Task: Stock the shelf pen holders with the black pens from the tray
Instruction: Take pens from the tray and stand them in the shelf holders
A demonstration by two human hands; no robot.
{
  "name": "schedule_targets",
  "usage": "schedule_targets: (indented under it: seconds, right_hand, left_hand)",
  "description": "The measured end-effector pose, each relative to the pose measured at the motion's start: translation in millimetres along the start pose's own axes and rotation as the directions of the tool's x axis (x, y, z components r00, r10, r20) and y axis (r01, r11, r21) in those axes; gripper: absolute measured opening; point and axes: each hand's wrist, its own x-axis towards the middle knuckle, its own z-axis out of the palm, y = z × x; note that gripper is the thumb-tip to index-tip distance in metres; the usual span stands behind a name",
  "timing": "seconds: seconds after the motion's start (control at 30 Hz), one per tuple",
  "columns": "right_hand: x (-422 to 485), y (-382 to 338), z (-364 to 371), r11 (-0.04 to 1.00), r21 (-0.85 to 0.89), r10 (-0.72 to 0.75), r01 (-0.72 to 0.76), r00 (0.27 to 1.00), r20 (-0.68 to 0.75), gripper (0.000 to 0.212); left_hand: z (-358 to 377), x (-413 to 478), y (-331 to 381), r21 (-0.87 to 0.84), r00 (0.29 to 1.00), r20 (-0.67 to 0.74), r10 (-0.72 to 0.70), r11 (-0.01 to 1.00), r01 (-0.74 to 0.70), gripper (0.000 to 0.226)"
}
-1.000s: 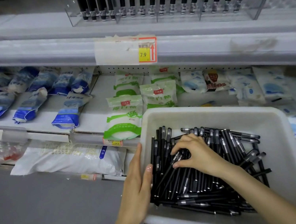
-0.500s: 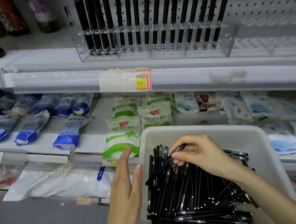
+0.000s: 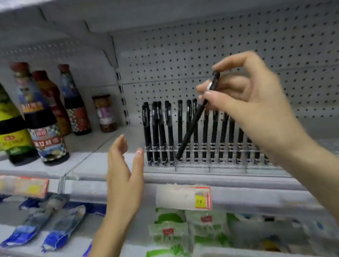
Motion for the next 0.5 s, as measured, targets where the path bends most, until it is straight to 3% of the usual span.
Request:
schedule_targets:
  seconds: [0.07, 0.17, 0.5]
  right_hand:
    - [19, 7, 8, 0.994, -0.094, -0.063, 0.06, 0.998, -0.03, 0.029]
    - [33, 23, 18, 0.963, -0.248, -0.121, 0.103, 0.991, -0.06, 0.025]
    - [37, 45, 31, 0.922, -0.379, -0.107, 0.082, 0.993, -0.045, 0.024]
  left_hand:
    - [10, 6, -10, 0.095, 0.994, 0.092, -0.055, 0.994, 0.046, 0.078]
    - [15, 8, -20, 0.224, 0.988, 0.15, -0.036, 0.975, 0.001, 0.094]
    - [11, 12, -15, 0.185, 0.979, 0.199, -0.049, 0.983, 0.011, 0.087]
